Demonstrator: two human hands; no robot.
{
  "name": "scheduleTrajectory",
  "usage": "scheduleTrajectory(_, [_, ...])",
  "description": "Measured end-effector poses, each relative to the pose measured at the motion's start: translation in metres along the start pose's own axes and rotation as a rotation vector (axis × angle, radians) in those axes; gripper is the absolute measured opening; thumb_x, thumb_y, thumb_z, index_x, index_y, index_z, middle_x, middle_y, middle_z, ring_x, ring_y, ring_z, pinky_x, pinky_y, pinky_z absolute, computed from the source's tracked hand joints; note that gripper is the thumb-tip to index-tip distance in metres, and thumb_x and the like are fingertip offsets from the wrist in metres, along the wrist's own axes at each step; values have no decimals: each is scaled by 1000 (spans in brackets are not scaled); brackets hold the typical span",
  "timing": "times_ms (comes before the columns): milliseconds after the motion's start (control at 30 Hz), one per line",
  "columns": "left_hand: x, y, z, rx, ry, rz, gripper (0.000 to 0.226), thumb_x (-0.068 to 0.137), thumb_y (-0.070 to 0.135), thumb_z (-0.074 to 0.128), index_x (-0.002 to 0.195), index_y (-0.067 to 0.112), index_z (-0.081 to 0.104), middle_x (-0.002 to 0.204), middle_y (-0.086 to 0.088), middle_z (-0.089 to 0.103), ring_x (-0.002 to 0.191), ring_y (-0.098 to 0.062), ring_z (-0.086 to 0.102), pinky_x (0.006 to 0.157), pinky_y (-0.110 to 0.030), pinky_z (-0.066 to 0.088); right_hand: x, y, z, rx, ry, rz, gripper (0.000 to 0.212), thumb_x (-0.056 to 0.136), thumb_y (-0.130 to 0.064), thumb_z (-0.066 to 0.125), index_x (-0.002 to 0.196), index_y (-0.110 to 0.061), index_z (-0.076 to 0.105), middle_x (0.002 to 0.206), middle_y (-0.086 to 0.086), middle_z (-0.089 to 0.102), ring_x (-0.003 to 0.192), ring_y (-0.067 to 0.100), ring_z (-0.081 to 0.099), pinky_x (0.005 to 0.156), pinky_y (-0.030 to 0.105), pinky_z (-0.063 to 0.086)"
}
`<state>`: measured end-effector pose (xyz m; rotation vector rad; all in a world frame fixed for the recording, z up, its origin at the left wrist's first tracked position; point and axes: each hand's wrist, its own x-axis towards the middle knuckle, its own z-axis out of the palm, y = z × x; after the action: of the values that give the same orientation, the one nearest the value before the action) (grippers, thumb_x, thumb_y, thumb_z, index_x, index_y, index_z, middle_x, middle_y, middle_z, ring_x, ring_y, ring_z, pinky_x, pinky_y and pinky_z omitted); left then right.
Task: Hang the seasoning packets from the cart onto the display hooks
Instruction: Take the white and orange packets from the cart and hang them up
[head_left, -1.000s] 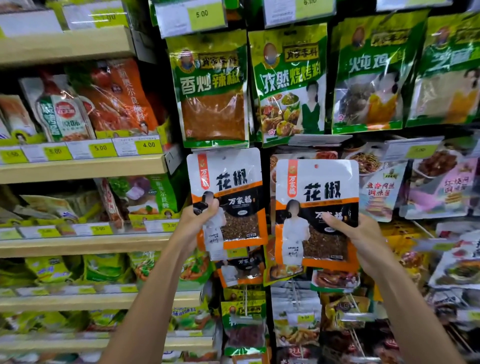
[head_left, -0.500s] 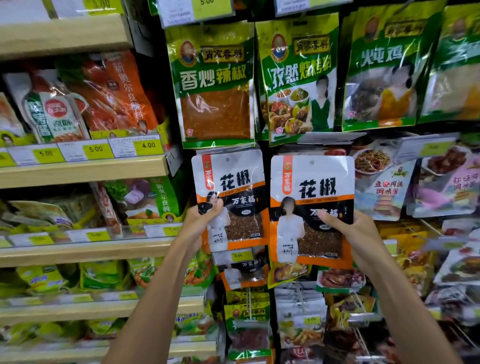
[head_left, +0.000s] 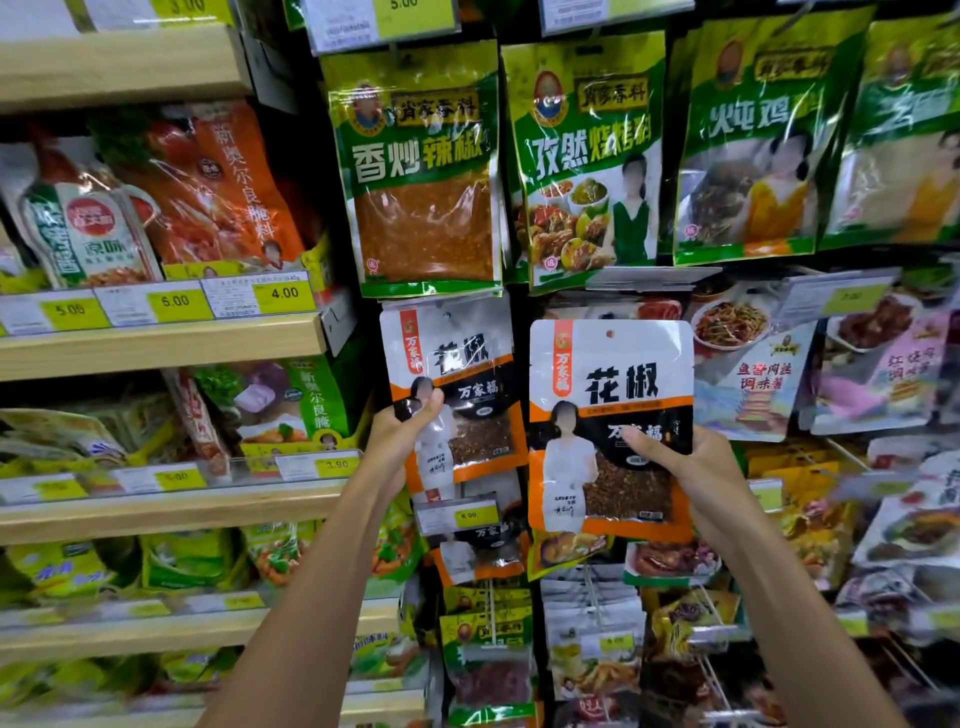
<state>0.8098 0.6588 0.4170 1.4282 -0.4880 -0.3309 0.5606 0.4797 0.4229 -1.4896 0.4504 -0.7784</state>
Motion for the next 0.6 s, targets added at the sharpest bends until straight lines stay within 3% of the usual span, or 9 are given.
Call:
scheduleTrajectory(133, [-9, 0, 3, 128, 47, 58, 53, 81, 42, 70, 125, 18, 53, 114, 12, 57, 115, -11, 51, 86, -26, 40, -3, 1, 9, 4, -35, -10, 46, 65, -40, 77, 105, -18, 69, 98, -10, 75, 93, 4, 69, 77, 22, 48])
scheduleTrajectory(200, [-25, 2, 1, 295, 62, 126, 50, 82, 46, 66, 119, 14, 56, 96, 7, 58, 91, -9, 55, 77, -28, 41, -4, 2, 14, 9, -47, -14, 49, 60, -46, 78, 102, -20, 70, 96, -11, 75, 91, 3, 69, 77, 24, 48])
scheduleTrajectory(267, [-45, 0, -5, 587, 126, 222, 44, 85, 49, 58, 99, 7, 59, 69, 3, 51, 62, -10, 49, 64, -32, 40, -4, 3, 20, 17, -61, -17, 51, 58, -48, 79, 100, -20, 72, 98, -7, 75, 94, 7, 70, 82, 28, 49])
scheduleTrajectory(300, [-55, 1, -9, 745, 196, 275, 42, 88, 47, 55, 93, 6, 59, 64, 0, 52, 58, -14, 49, 59, -33, 39, -3, 3, 23, 21, -69, -15, 48, 59, -47, 79, 99, -20, 72, 99, -5, 75, 96, 10, 70, 85, 30, 49])
scheduleTrajectory(400, [-79, 19, -20, 1011, 524, 519, 25, 96, 25, 56, 107, 5, 66, 83, -15, 69, 74, -31, 63, 56, -33, 44, -1, 4, 36, 34, -97, -3, 38, 64, -40, 79, 94, -19, 73, 96, -4, 76, 93, 10, 71, 84, 31, 50])
scheduleTrajectory(500, [-78, 53, -35, 1075, 823, 994, 13, 93, 7, 58, 98, 1, 67, 78, -14, 67, 68, -28, 62, 51, -31, 43, -1, 3, 51, 14, -139, 9, 38, 64, -42, 78, 92, -17, 72, 93, -4, 76, 88, 8, 71, 79, 29, 49])
scheduleTrajectory(600, [-57, 82, -57, 1142, 919, 1161, 18, 95, 8, 50, 102, 0, 64, 92, -16, 66, 86, -31, 61, 73, -33, 46, 0, 3, 65, 3, -167, 17, 38, 64, -43, 79, 89, -15, 74, 91, -2, 76, 87, 10, 72, 77, 29, 50])
